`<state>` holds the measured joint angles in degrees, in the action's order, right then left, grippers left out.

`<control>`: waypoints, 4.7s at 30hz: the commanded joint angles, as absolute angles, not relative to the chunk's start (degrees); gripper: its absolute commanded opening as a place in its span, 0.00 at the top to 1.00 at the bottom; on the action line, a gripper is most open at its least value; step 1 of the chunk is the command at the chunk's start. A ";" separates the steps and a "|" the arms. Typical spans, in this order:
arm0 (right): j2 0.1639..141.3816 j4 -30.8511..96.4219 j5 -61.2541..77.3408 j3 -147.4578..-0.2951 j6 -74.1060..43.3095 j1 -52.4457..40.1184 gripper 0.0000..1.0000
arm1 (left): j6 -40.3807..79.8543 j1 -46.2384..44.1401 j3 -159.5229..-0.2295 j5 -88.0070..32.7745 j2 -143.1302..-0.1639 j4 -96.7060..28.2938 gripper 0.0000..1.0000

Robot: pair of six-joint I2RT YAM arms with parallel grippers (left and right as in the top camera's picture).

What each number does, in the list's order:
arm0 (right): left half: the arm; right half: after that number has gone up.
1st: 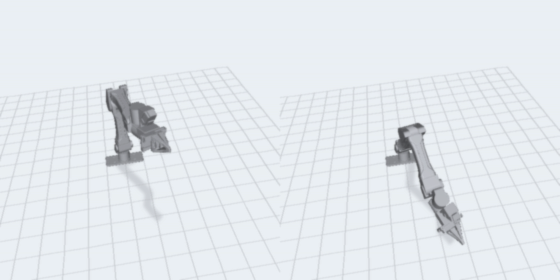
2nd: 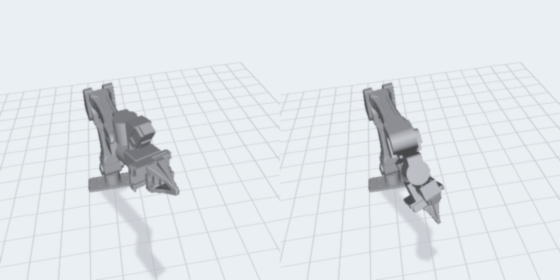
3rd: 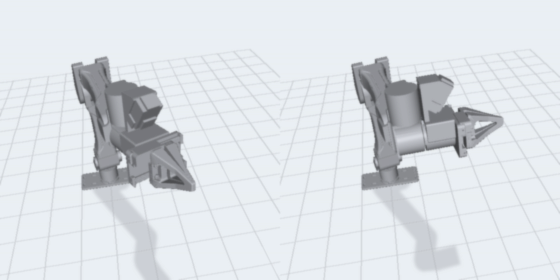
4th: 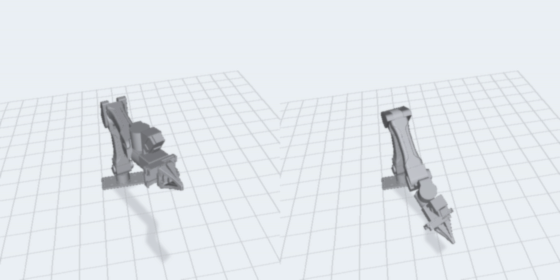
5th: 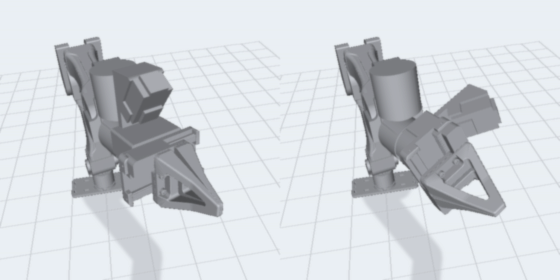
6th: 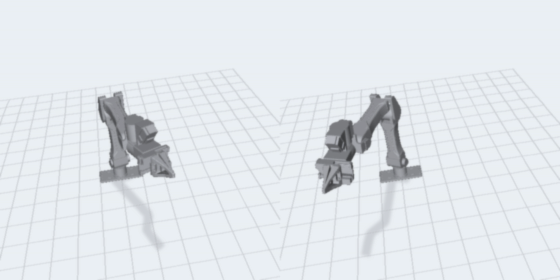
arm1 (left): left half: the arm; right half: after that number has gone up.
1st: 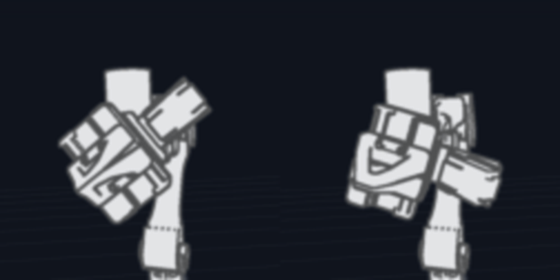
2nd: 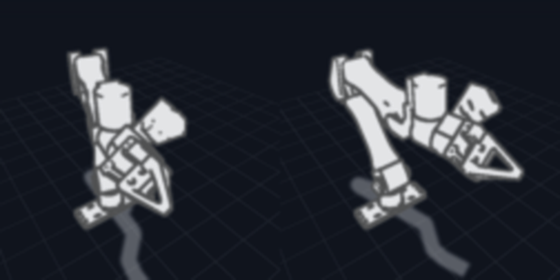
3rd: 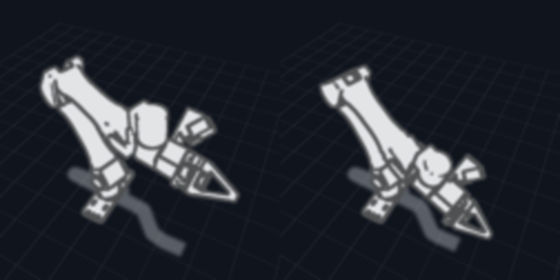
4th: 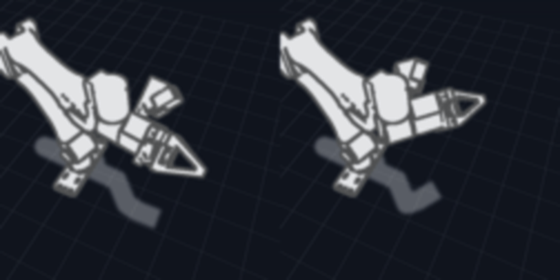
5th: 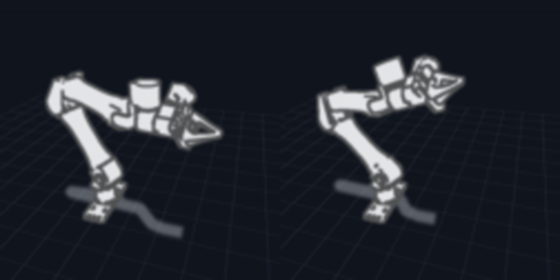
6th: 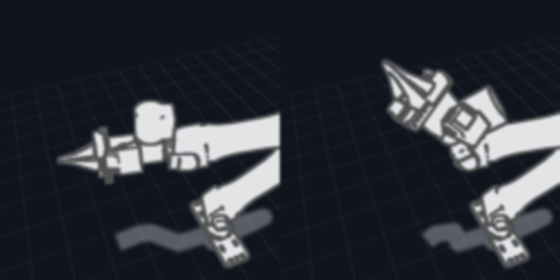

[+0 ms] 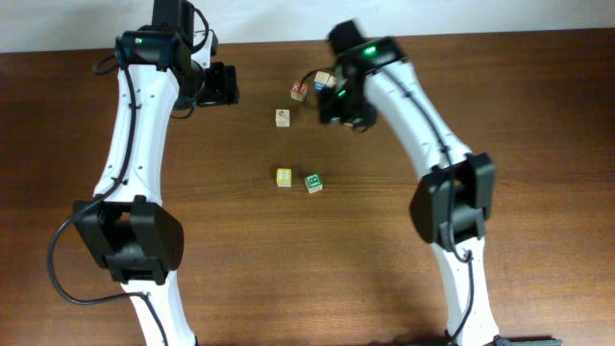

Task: Rotate 3 blocks
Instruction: 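Place the B block beside the 1 block with the right gripper, then grasp the red-edged A block from the cluster with the right gripper, then lower the A block next to the B block and open the right gripper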

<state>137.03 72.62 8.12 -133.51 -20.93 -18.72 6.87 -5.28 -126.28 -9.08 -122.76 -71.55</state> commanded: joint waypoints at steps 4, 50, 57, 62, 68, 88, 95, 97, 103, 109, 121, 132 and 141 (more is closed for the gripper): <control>139.61 63.94 2.31 -132.79 -25.12 -13.82 0.34 | 6.57 -5.21 -126.67 -8.73 -122.10 -71.57 0.22; 141.18 68.27 10.79 -136.03 -18.44 -7.14 0.77 | 6.57 -5.23 -126.67 -8.73 -122.10 -72.12 0.22; 132.99 80.82 15.05 -138.98 -12.16 -7.07 0.76 | 6.57 -5.23 -126.67 -8.73 -122.10 -72.12 0.22; 129.58 86.63 15.92 -138.98 -10.81 -9.52 0.75 | 6.57 -5.23 -126.67 -8.71 -122.10 -72.07 0.21; 131.11 86.02 15.88 -131.13 -10.94 -15.05 0.72 | 6.57 -5.23 -126.67 -8.73 -122.10 -71.48 0.21; 131.20 63.20 16.12 -102.10 -6.83 -21.76 0.56 | 6.57 -5.23 -126.67 -8.71 -122.10 -71.18 0.19; 130.91 70.17 16.12 -110.52 -6.90 -21.74 0.53 | 6.57 -5.23 -126.67 -8.78 -122.10 -71.42 0.19; 130.85 74.54 16.10 -116.62 -6.92 -21.74 0.52 | 6.57 -5.23 -126.67 -8.75 -122.10 -72.12 0.19; 130.85 82.15 15.90 -125.08 -10.90 -21.76 0.53 | 7.05 -5.26 -126.63 -8.80 -122.13 -76.86 0.36; 130.87 85.10 15.90 -121.89 -16.84 -22.46 0.61 | 7.25 -5.89 -124.01 -10.98 -122.13 -82.30 0.87; 130.87 77.28 8.05 -112.18 -25.08 -28.77 0.92 | 9.61 -10.22 -111.66 -9.89 -122.13 -70.67 1.00; 130.87 67.79 7.75 -104.55 -32.03 -29.93 0.95 | 11.31 -6.76 -111.66 -6.35 -122.13 -67.90 0.97; 130.87 65.14 8.82 -104.55 -32.01 -30.44 0.95 | 11.29 -6.31 -111.66 -6.35 -122.13 -67.88 0.91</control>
